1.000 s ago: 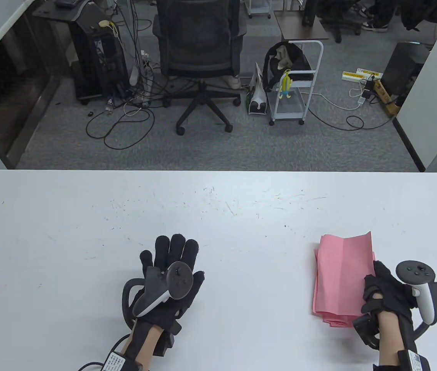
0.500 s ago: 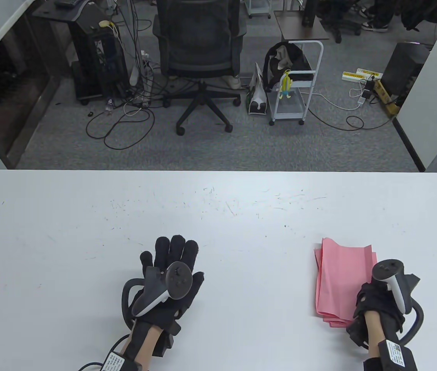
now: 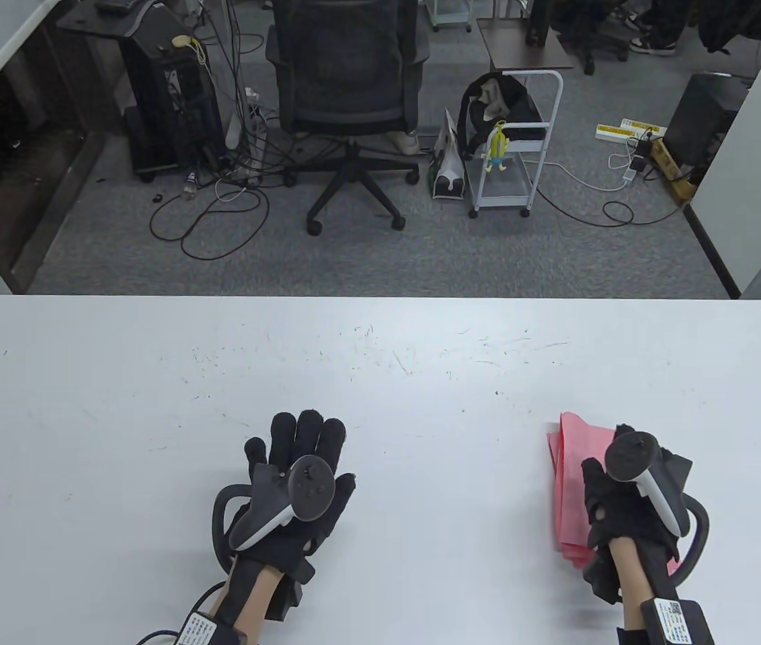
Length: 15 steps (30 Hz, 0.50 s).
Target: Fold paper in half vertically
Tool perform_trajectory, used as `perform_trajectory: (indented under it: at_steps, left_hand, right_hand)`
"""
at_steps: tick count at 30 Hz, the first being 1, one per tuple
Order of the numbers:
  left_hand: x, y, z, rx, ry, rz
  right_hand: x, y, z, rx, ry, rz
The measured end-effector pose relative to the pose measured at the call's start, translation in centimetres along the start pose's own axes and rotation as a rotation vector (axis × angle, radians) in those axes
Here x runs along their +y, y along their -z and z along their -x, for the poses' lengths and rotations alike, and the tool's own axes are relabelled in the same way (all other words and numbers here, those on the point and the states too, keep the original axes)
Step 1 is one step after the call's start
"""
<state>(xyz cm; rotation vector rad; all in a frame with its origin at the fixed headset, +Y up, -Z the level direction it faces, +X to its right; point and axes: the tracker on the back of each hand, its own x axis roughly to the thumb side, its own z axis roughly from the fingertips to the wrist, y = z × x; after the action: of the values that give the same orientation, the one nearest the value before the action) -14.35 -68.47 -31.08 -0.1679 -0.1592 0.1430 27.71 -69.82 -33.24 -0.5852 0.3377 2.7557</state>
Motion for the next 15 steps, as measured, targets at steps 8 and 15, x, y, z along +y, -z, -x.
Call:
perform_trajectory:
  at_steps: [8,15]
  left_hand:
    - [0.0,0.1,0.2,0.004,-0.006,0.003]
    - [-0.1,0.1,0.2,0.009,0.001,0.007]
  right_hand:
    - [0.2,-4.6,-9.6,-0.261,-0.149,0.065]
    - [3.1,-7.4,-16.0,-0.407,-0.215,0.039]
